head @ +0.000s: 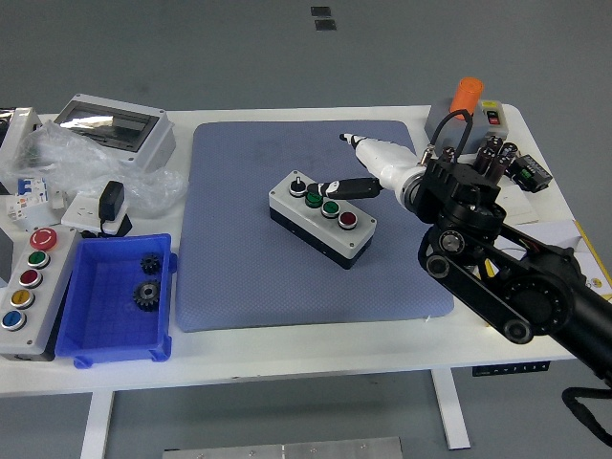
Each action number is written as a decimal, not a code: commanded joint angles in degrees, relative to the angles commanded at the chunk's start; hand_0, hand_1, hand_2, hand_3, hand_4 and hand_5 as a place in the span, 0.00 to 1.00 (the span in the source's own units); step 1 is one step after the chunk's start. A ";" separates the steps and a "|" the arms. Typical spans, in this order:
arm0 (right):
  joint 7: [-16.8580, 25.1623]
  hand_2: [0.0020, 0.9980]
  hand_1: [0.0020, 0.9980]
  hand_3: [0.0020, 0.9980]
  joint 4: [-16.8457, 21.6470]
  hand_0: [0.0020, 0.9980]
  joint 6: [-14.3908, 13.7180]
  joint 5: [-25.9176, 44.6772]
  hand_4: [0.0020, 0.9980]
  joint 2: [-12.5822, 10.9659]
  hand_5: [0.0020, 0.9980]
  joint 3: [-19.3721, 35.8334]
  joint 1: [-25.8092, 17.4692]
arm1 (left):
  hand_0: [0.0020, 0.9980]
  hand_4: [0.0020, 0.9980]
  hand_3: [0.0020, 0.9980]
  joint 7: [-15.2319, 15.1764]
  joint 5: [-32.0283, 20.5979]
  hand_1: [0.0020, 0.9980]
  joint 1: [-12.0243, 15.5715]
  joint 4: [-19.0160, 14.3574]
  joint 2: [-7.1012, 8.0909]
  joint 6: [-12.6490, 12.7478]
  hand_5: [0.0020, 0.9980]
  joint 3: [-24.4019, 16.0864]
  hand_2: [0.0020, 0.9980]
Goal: Pick up the button,place it on the desk,press the button,press the button
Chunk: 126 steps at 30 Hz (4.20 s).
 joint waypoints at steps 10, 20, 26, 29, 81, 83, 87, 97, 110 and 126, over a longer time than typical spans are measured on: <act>0.00 1.00 1.00 1.00 -5.42 1.00 0.74 1.48 1.00 3.15 0.79 -2.72 1.44 | 0.60 0.54 0.58 0.13 0.32 0.54 -0.23 0.00 0.21 -0.02 0.18 -0.06 0.51; 0.00 1.00 1.00 1.00 -9.29 1.00 0.21 0.00 1.00 5.23 0.79 -3.63 1.05 | 0.60 0.53 0.58 0.45 1.07 0.54 -0.16 0.00 0.06 -0.09 0.18 -0.50 0.51; 0.00 1.00 1.00 1.00 -12.69 1.00 -0.01 0.35 1.00 6.20 0.78 -4.55 1.53 | 0.60 0.53 0.58 0.20 1.76 0.54 -0.31 0.00 -0.08 -0.43 0.18 -1.03 0.51; 0.00 1.00 1.00 1.00 -14.15 1.00 0.03 0.59 1.00 6.49 0.78 -4.73 1.70 | 0.60 0.52 0.57 0.12 2.02 0.53 -0.35 0.00 -0.10 -0.66 0.16 -1.28 0.51; 0.00 0.53 0.46 0.69 -15.25 0.19 -8.23 -5.30 0.59 6.60 0.15 -14.63 2.78 | 0.59 0.49 0.58 -0.86 1.97 0.54 -0.60 0.00 -0.19 -1.28 0.11 -1.87 0.52; 0.00 0.44 0.42 0.58 -14.89 0.17 -8.32 -5.08 0.40 6.43 0.00 -14.74 2.78 | 0.59 0.51 0.58 -0.92 1.91 0.54 -0.60 0.00 -0.16 -1.26 0.13 -1.88 0.53; 0.00 0.44 0.42 0.58 -14.00 0.17 -8.74 -5.23 0.40 5.73 0.00 -15.12 2.97 | 0.59 0.51 0.58 -1.01 1.71 0.54 -0.57 0.00 -0.13 -1.19 0.13 -1.82 0.53; 0.42 0.38 0.36 0.54 -9.82 0.17 -11.78 -3.66 0.25 -0.67 0.00 -22.64 8.52 | 0.59 0.53 0.59 -0.99 1.42 0.55 -0.50 0.00 -0.03 -0.83 0.15 -1.55 0.53; 15.00 0.41 0.36 0.52 -9.70 0.17 -24.95 -1.12 0.08 -5.75 0.00 -36.45 14.72 | 0.59 0.54 0.59 -1.03 1.32 0.55 -0.76 0.00 0.22 -0.44 0.16 -1.13 0.53; 27.26 0.43 0.39 0.53 -12.67 0.25 -29.55 4.57 0.05 -6.44 0.00 -44.31 17.75 | 0.59 0.55 0.59 -1.13 1.99 0.55 -1.36 0.00 0.59 -0.42 0.20 -1.31 0.53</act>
